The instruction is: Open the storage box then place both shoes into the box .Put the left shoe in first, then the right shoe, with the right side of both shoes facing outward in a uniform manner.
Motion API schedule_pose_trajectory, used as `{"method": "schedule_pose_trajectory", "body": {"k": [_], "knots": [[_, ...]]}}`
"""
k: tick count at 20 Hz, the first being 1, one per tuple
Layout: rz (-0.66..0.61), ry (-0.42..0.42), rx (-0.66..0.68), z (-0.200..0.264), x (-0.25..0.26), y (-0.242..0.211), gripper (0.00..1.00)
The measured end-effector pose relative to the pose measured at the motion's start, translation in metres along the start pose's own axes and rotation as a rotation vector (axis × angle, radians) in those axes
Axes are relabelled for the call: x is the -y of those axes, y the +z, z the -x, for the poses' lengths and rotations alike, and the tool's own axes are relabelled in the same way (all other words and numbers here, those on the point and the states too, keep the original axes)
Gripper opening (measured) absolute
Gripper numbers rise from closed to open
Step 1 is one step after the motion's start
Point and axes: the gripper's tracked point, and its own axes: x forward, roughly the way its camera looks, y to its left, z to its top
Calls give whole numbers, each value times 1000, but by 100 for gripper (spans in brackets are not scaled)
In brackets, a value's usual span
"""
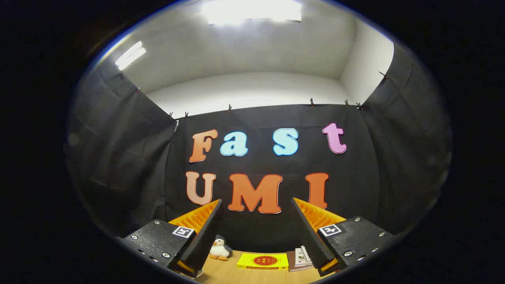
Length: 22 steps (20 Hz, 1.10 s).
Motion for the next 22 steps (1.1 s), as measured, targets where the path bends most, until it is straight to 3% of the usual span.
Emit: {"method": "schedule_pose_trajectory", "body": {"k": [17,22], "knots": [[43,87,-90,21,-21,-30,99],[29,106,-218,26,-30,-70,99]]}}
